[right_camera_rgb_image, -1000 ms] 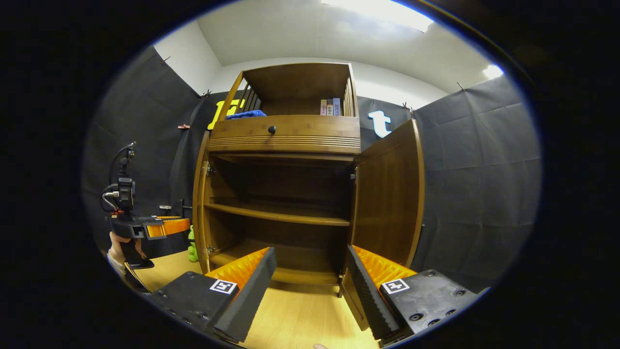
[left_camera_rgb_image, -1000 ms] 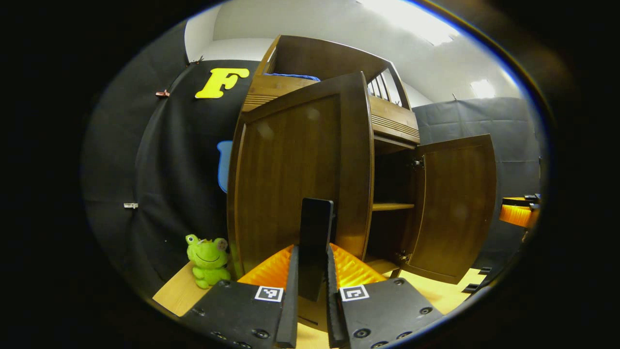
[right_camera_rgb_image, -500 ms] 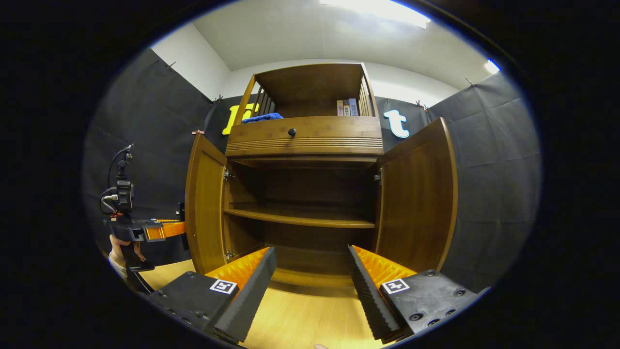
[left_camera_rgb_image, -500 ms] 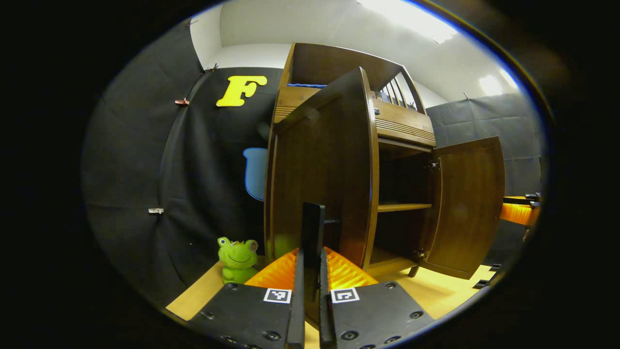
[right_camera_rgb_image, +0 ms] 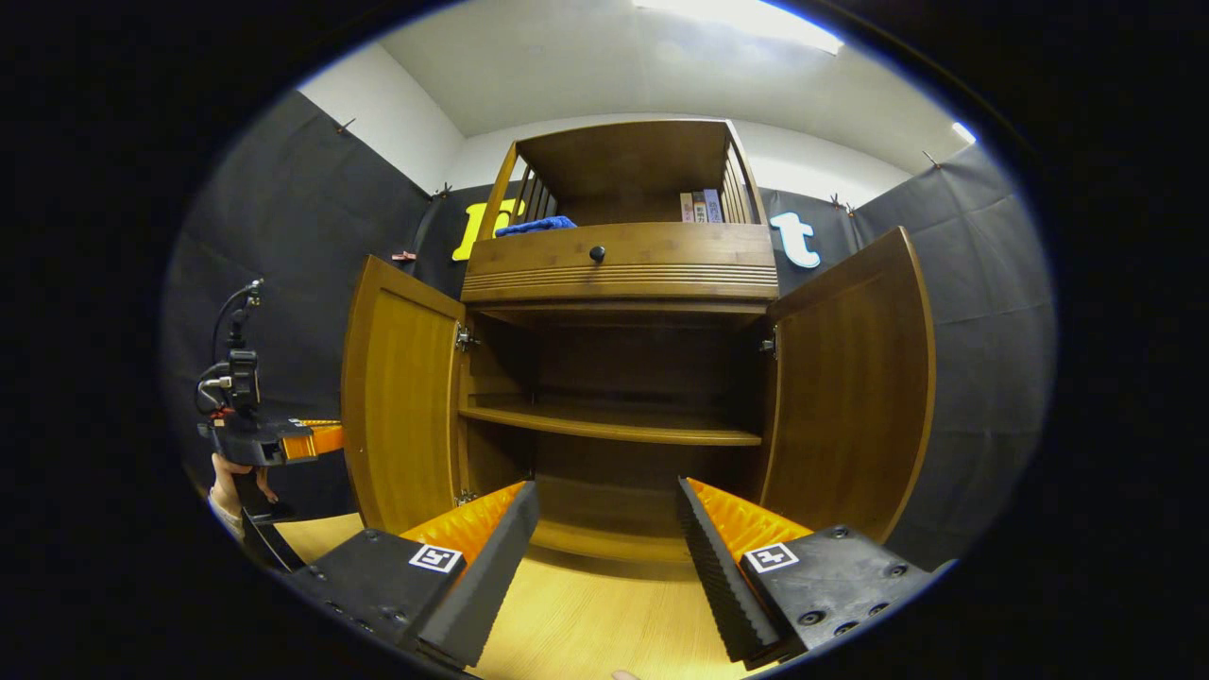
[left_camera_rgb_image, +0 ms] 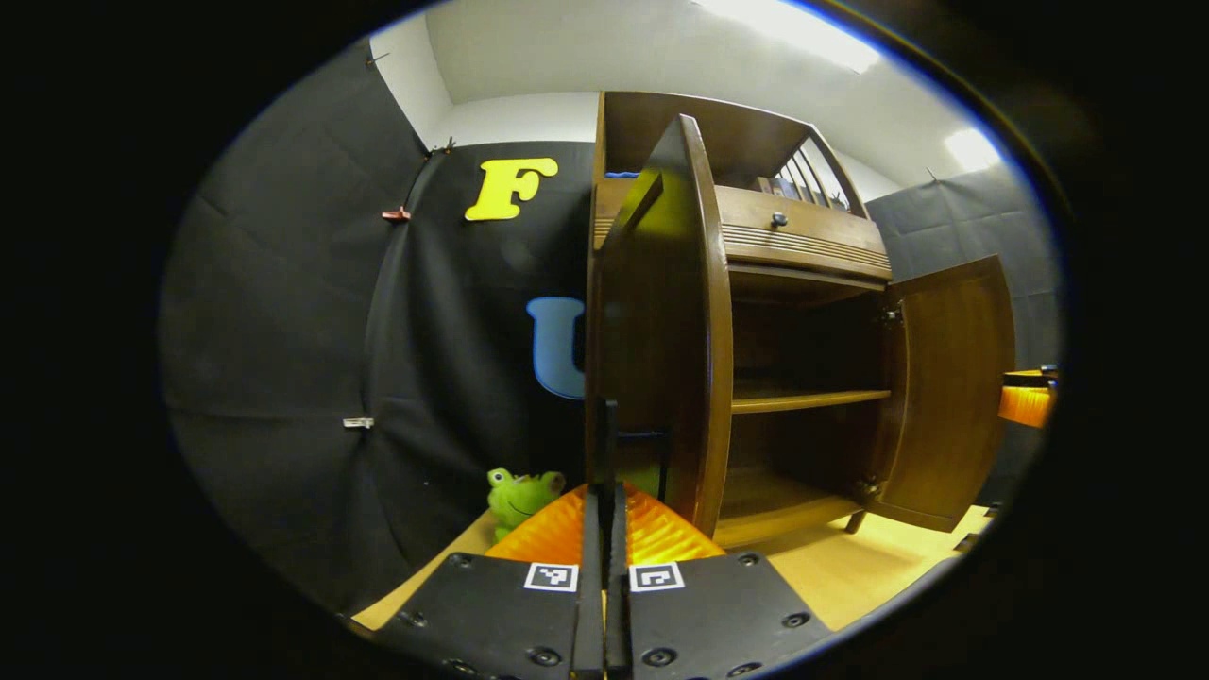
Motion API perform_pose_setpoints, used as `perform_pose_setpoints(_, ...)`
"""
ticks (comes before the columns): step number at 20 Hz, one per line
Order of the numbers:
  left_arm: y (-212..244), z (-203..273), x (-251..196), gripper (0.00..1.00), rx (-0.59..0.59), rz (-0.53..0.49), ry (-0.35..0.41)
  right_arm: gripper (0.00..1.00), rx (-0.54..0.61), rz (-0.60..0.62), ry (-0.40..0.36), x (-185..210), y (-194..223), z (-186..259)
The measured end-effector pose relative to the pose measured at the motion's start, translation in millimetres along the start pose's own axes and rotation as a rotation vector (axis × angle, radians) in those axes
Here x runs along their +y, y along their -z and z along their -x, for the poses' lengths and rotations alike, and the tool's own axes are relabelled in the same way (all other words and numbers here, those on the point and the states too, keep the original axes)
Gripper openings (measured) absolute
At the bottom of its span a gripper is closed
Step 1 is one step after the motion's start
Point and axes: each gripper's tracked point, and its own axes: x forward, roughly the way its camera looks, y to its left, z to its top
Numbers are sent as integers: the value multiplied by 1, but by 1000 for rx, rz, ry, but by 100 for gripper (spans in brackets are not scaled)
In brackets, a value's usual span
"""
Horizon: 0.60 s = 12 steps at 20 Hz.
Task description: Open the right door of the double-door shoe cabinet with the right hand, and open the left door with the left hand.
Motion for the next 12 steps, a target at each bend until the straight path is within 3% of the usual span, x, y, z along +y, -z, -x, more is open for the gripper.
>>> perform_pose_setpoints(7,0,1,16,5,2,46,-45,93,5,-9,-11,5,2,-6)
perform_pose_setpoints(12,-2,14,18,5,1,7,-63,93,2,-18,-12,4,2,-7)
